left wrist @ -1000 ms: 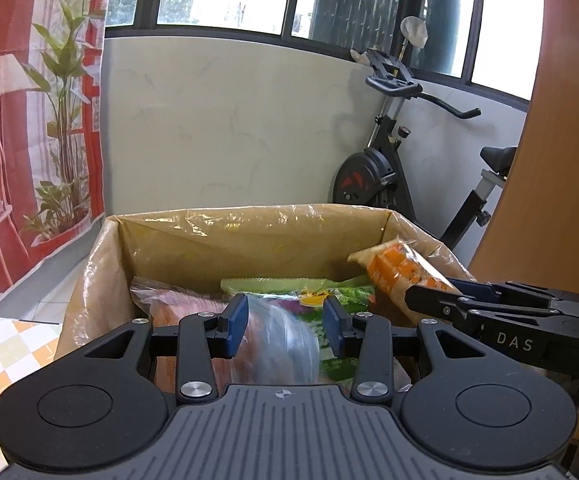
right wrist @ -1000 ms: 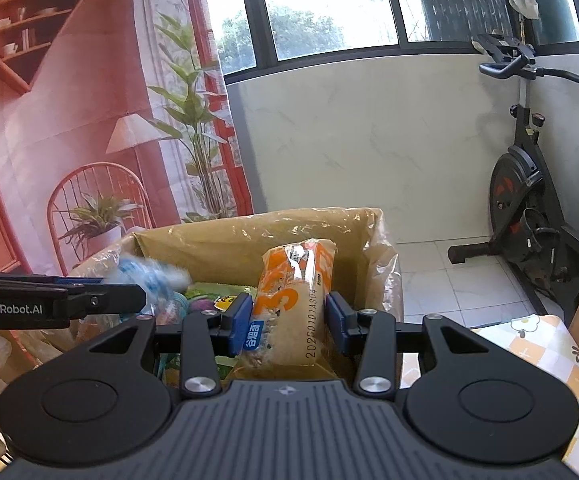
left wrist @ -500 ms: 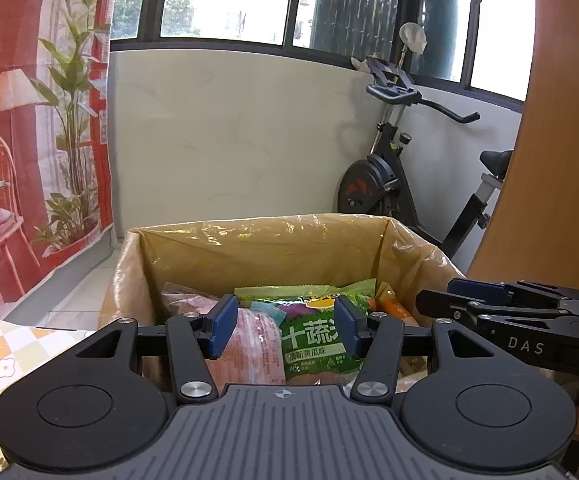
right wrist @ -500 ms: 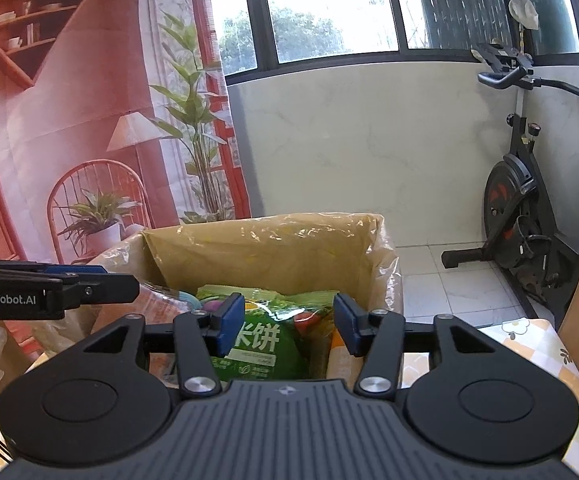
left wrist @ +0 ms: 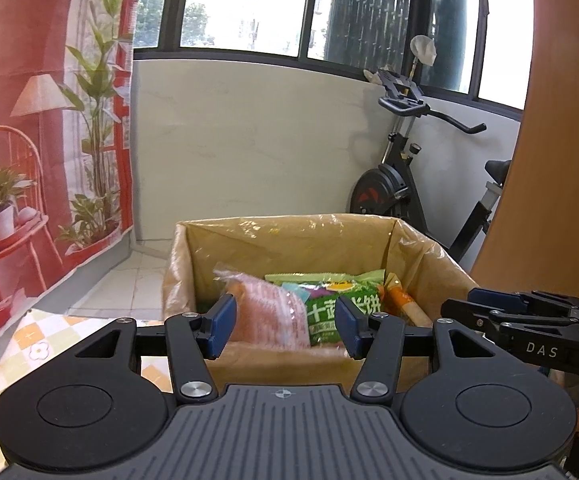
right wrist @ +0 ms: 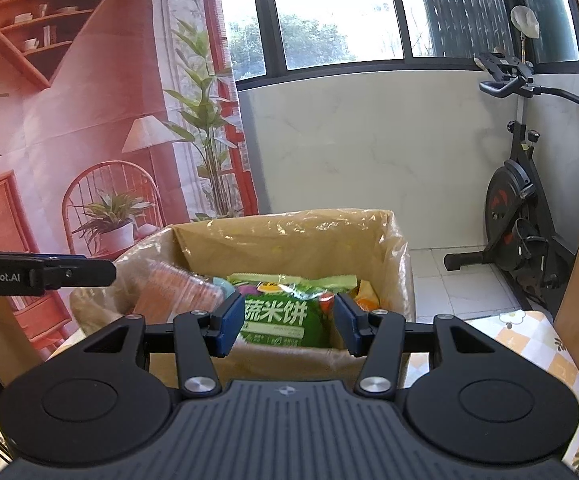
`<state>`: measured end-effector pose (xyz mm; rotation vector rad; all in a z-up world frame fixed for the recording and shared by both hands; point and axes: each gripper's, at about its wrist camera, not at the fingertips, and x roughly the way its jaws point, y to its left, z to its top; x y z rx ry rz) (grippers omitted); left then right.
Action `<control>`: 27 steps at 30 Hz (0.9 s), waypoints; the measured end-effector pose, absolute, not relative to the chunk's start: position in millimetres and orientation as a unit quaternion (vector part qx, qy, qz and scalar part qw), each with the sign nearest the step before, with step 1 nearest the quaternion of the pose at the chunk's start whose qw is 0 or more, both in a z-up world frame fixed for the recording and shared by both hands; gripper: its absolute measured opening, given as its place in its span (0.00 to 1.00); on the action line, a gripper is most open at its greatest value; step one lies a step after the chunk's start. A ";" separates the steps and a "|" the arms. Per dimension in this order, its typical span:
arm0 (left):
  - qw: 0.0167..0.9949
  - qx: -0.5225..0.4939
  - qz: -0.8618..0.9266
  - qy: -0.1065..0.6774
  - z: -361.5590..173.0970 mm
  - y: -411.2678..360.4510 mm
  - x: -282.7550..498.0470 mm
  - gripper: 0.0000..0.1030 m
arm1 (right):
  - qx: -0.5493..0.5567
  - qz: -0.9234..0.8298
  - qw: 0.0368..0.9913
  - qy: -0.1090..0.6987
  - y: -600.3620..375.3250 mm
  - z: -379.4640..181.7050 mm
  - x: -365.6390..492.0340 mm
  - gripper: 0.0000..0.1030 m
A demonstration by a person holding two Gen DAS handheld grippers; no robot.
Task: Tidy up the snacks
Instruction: 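Move both tools back down to the snacks in front of the box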
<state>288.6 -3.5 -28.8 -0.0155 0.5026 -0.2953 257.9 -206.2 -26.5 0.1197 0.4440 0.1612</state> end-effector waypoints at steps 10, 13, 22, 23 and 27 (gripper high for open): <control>0.960 -0.021 -0.126 0.248 -38.7 16.5 249.2 0.55 | 0.066 0.080 0.970 0.219 -200.4 -34.9 220.4 0.51; 0.959 -0.022 -0.121 0.256 -46.5 21.7 239.5 0.55 | 0.070 0.082 0.969 0.222 -200.6 -40.6 208.4 0.51; 0.953 -0.026 -0.108 0.283 -76.5 32.7 217.6 0.55 | 0.069 0.084 0.960 0.258 -198.8 -74.2 181.7 0.51; 0.952 -0.028 -0.107 0.287 -80.5 32.8 216.1 0.55 | 0.067 0.084 0.958 0.264 -198.8 -79.5 180.0 0.51; 0.946 -0.037 -0.104 0.305 -98.4 33.9 211.7 0.55 | 0.060 0.086 0.951 0.290 -196.1 -100.1 171.9 0.51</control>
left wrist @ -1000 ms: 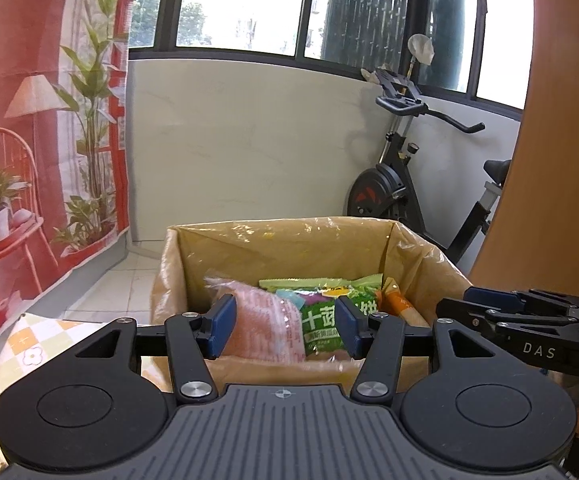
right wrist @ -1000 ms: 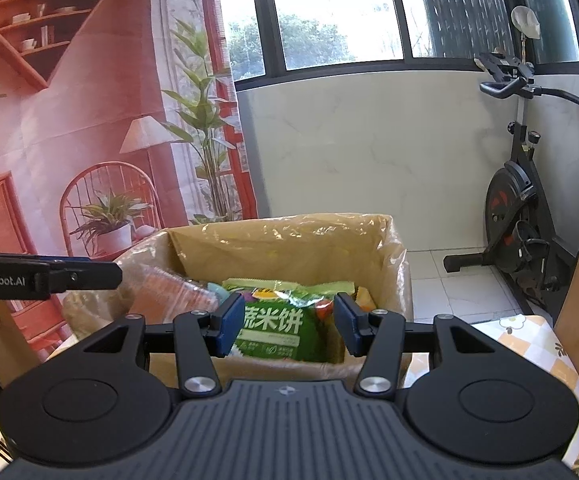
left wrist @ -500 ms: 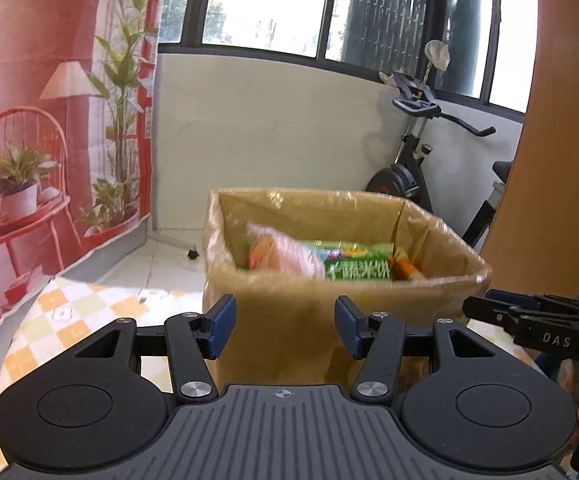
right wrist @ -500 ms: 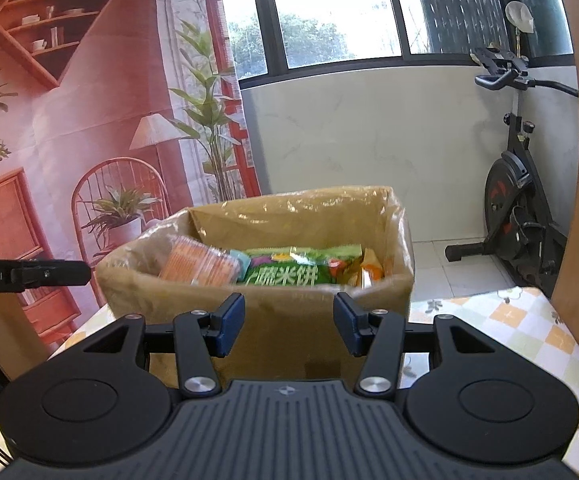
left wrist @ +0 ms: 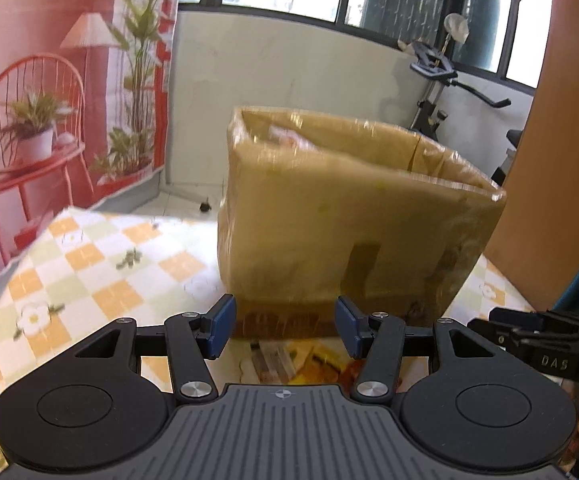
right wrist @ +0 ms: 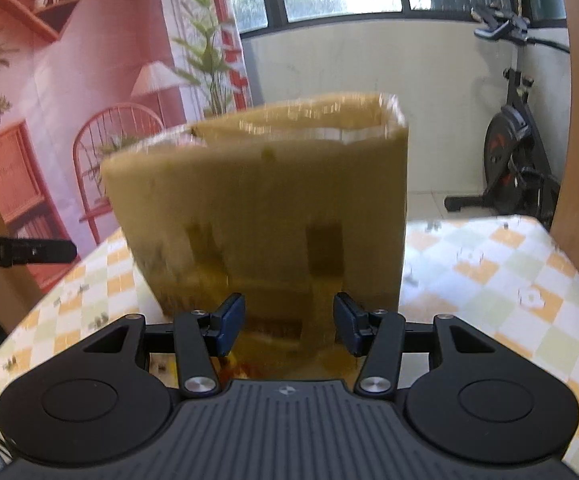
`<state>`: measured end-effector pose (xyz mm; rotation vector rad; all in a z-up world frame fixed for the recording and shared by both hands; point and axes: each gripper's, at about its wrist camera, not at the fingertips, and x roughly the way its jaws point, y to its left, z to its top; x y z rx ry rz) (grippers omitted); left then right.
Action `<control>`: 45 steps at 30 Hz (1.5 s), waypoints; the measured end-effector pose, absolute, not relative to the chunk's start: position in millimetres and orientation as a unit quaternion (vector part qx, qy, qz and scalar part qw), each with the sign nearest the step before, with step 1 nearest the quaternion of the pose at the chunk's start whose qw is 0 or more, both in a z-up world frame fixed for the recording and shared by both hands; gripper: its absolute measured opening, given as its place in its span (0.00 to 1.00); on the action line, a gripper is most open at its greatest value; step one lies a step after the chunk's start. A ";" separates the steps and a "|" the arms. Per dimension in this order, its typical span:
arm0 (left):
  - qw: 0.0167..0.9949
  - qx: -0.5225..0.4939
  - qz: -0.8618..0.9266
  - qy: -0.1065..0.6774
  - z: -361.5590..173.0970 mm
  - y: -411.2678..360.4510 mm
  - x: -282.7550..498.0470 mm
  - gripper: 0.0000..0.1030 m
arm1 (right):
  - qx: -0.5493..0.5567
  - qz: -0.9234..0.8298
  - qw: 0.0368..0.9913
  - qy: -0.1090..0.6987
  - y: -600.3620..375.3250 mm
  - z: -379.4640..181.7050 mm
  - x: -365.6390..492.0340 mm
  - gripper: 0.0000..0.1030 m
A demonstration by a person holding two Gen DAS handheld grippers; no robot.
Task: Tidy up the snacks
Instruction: 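Move both tools back down to the snacks in front of the box, then grasp the yellow packet with the left tool while the right tool grasps the small orange snack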
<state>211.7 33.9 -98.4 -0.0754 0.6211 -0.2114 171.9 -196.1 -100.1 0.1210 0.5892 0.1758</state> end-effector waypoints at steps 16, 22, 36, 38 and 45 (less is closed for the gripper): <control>0.925 -0.060 -0.094 0.362 -154.3 33.3 197.9 0.55 | 0.029 0.132 0.911 0.389 -181.5 -174.2 136.3 0.51; 0.919 -0.067 -0.090 0.378 -169.6 33.0 194.4 0.55 | -0.003 0.147 0.904 0.402 -169.6 -188.5 130.7 0.50; 0.915 -0.072 -0.082 0.389 -181.8 33.1 193.6 0.55 | -0.013 0.139 0.908 0.395 -174.0 -200.5 145.7 0.23; 0.915 -0.070 -0.083 0.389 -183.1 32.6 193.7 0.55 | -0.011 0.136 0.911 0.388 -176.6 -202.0 151.8 0.23; 0.917 -0.061 -0.101 0.382 -184.0 30.4 192.9 0.54 | 0.007 0.102 0.925 0.365 -190.7 -207.2 170.0 0.23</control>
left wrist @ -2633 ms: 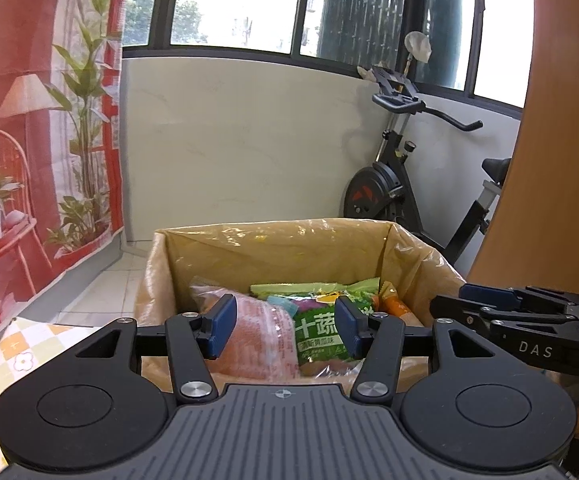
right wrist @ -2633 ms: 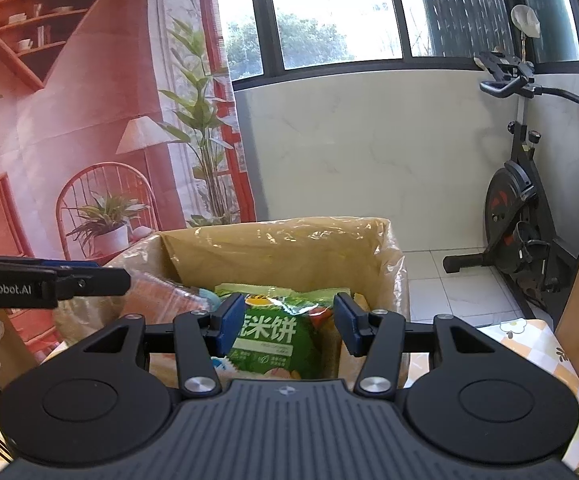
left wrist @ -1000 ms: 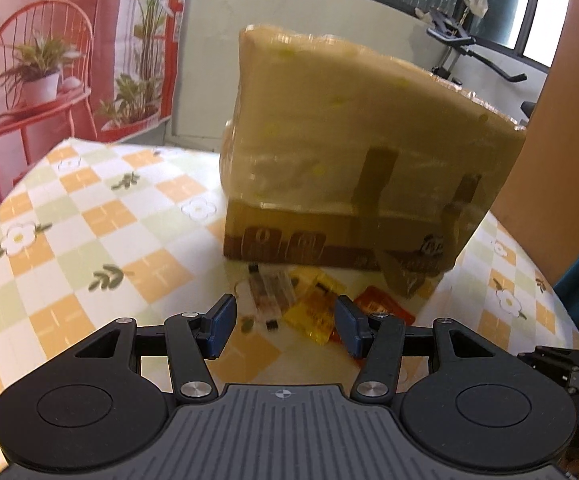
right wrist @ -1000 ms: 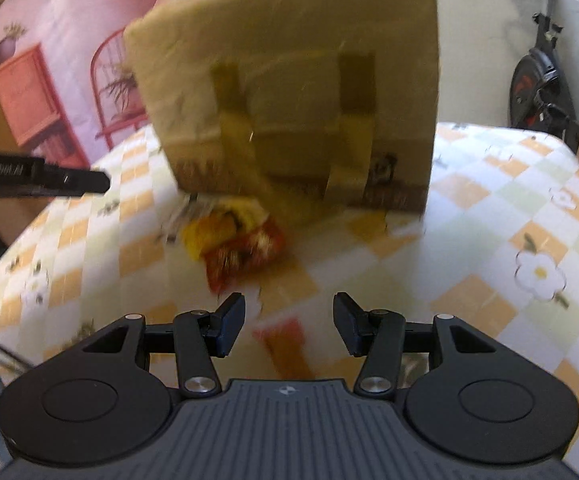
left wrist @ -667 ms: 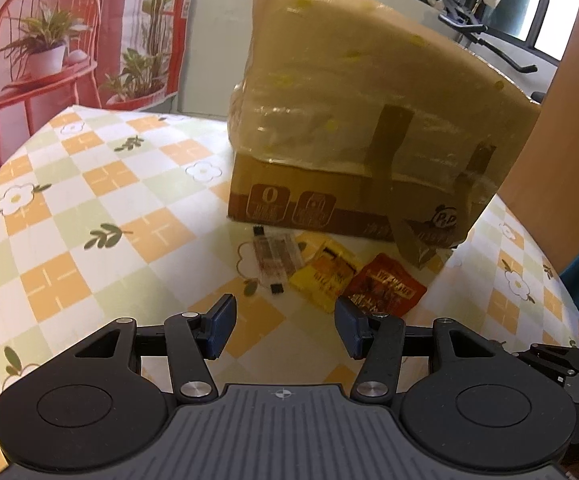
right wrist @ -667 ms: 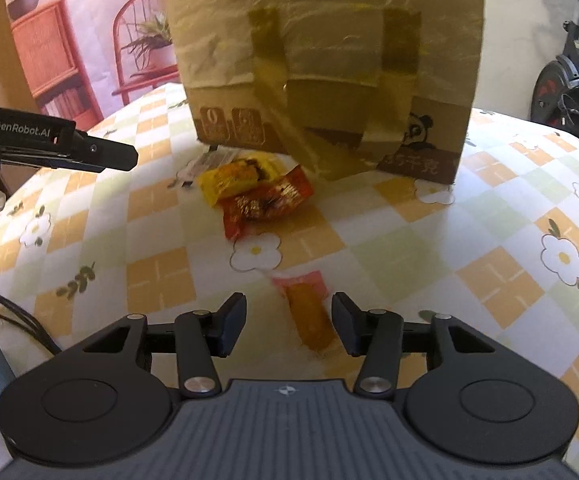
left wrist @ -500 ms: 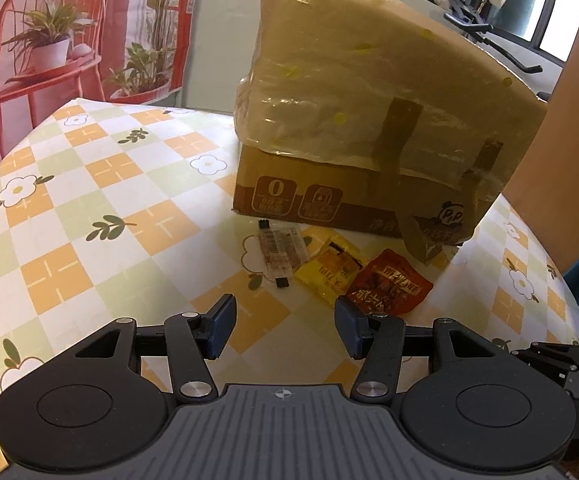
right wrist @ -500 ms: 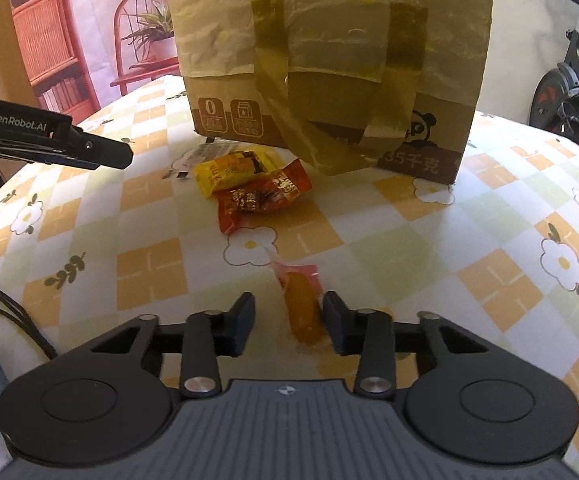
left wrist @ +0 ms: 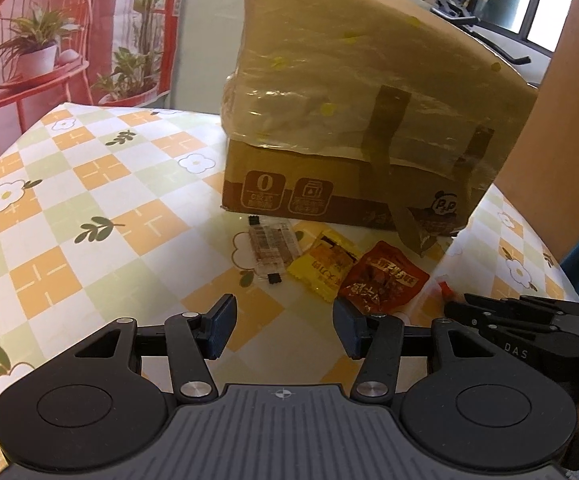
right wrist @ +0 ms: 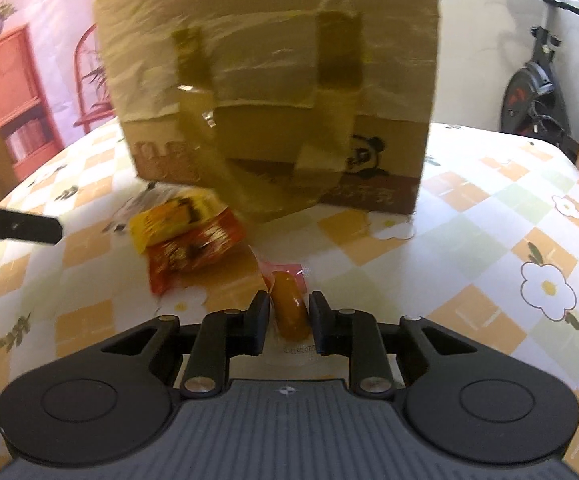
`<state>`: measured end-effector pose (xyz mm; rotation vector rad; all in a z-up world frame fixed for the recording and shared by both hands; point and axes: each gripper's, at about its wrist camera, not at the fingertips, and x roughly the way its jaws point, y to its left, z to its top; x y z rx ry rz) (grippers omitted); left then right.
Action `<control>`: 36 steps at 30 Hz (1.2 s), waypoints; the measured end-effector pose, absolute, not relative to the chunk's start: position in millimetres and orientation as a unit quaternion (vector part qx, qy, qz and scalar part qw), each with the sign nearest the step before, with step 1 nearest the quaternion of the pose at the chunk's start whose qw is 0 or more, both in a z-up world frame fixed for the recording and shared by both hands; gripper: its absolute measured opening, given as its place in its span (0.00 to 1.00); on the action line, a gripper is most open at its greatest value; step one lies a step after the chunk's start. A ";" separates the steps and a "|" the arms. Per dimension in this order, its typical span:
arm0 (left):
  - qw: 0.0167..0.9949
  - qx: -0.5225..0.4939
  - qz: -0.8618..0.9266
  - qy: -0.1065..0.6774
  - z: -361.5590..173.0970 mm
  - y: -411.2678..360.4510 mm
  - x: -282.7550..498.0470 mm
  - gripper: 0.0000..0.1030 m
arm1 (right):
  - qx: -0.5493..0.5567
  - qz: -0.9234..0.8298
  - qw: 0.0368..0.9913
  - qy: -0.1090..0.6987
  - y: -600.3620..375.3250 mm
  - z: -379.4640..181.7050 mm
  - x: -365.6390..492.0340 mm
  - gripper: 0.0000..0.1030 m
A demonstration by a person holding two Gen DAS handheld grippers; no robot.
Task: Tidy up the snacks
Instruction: 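Grasp the yellow packet with the left tool while the right tool grasps the small orange snack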
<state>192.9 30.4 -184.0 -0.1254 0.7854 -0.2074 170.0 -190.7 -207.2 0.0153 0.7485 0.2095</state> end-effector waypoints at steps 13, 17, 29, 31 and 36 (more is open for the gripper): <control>0.913 -0.024 -0.142 0.382 -191.5 7.6 217.2 0.52 | 0.023 0.107 0.937 0.332 -196.2 -213.6 159.6 0.23; 0.912 0.001 -0.159 0.378 -195.1 -5.7 235.5 0.52 | 0.025 0.109 0.937 0.331 -196.9 -214.4 159.7 0.23; 0.902 0.054 -0.186 0.386 -210.4 -30.9 271.6 0.52 | 0.038 0.113 0.936 0.331 -200.5 -214.3 160.9 0.24; 0.900 0.061 -0.190 0.388 -213.4 -33.9 273.6 0.52 | 0.039 0.114 0.936 0.332 -200.8 -214.4 161.2 0.24; 0.897 0.077 -0.190 0.392 -221.1 -38.6 277.6 0.52 | 0.040 0.114 0.935 0.332 -201.0 -214.5 161.7 0.24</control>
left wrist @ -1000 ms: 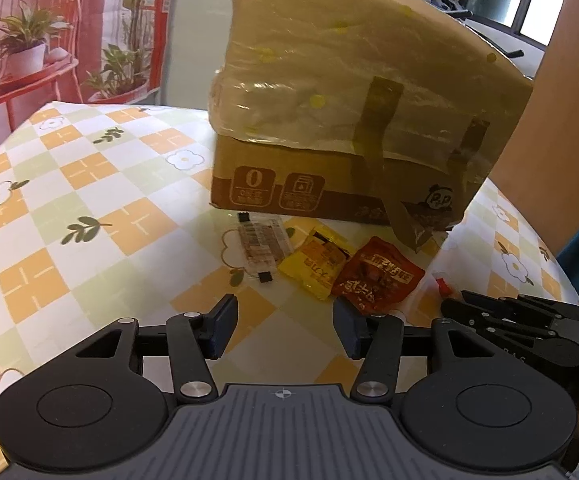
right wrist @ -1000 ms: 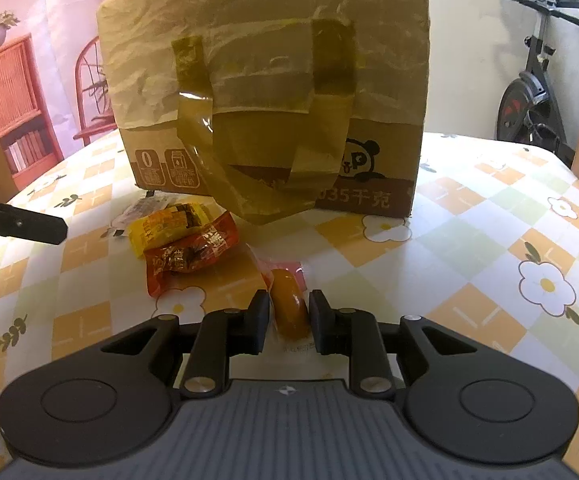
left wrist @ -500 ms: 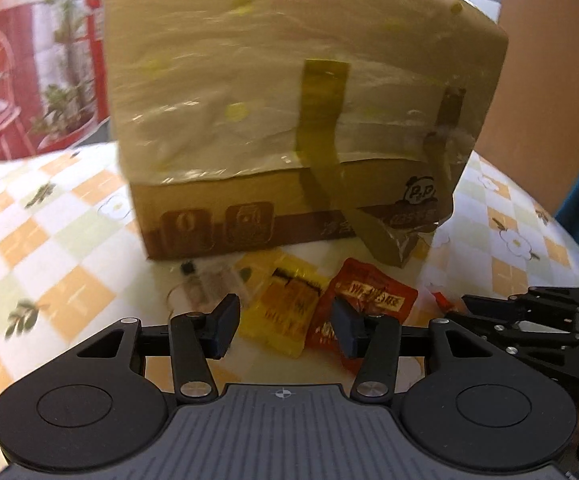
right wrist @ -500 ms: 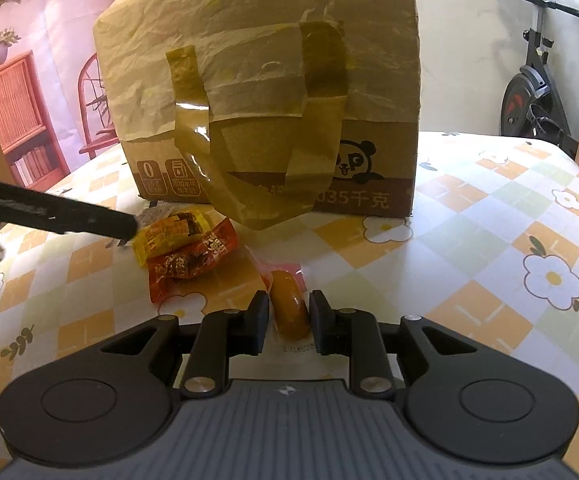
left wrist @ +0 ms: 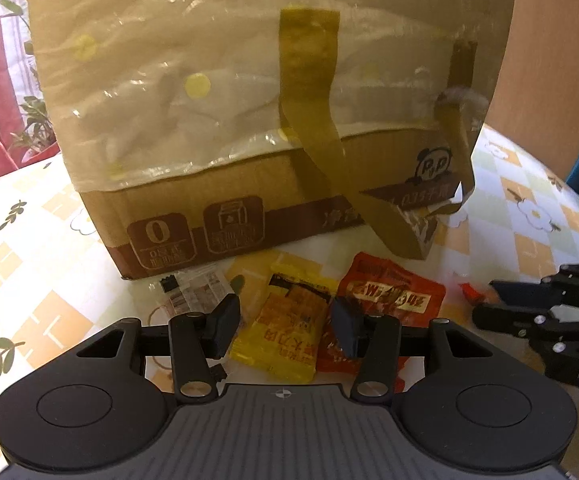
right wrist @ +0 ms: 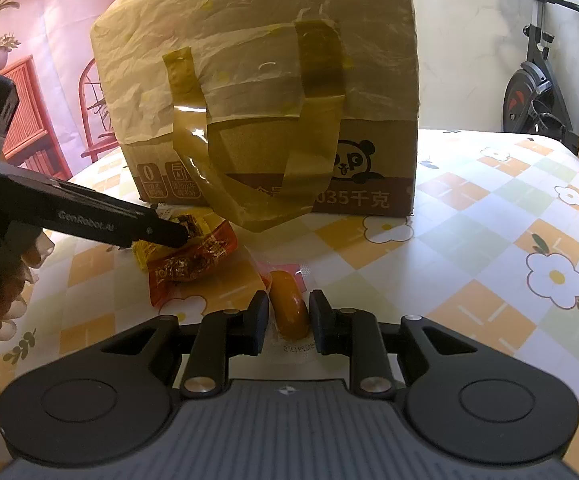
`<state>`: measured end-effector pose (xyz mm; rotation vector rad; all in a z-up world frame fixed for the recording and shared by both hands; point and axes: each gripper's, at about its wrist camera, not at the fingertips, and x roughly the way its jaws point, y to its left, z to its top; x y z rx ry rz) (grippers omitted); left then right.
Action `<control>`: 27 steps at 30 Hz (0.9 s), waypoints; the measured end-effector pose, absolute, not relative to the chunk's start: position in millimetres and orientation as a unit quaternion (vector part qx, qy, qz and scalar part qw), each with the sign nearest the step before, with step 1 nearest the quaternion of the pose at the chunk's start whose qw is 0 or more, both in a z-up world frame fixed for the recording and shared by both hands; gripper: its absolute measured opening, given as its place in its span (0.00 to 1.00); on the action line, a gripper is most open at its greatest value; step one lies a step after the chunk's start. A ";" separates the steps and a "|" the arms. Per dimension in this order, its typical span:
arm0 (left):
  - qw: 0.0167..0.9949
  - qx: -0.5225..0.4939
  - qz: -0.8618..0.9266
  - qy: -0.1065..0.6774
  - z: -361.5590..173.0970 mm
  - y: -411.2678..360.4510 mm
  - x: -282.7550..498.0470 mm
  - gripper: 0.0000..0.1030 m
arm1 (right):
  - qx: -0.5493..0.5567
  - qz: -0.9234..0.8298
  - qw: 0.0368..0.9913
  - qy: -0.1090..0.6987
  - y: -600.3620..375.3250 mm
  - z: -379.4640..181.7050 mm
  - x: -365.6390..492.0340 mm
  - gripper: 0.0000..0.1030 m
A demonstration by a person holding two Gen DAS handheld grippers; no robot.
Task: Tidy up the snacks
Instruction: 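Grasp the yellow packet with the left tool while the right tool grasps the small orange snack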
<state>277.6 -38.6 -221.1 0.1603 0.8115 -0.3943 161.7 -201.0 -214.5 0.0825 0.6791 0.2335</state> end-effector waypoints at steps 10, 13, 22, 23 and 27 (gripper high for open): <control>0.902 0.119 -0.183 0.374 -227.3 -50.9 269.2 0.37 | 0.040 0.114 0.935 0.332 -200.9 -214.6 161.8 0.24; 0.903 0.109 -0.182 0.374 -226.5 -50.4 263.1 0.34 | 0.040 0.114 0.935 0.332 -200.9 -214.7 161.9 0.24; 0.919 0.054 -0.157 0.357 -214.5 -39.2 228.8 0.33 | 0.039 0.114 0.935 0.333 -200.3 -214.7 162.1 0.24; 0.921 0.049 -0.155 0.353 -212.7 -38.5 223.9 0.33 | 0.039 0.114 0.935 0.333 -200.4 -214.7 162.0 0.24; 0.925 0.029 -0.152 0.347 -206.9 -33.0 211.0 0.33 | 0.038 0.114 0.935 0.333 -200.3 -214.9 162.3 0.24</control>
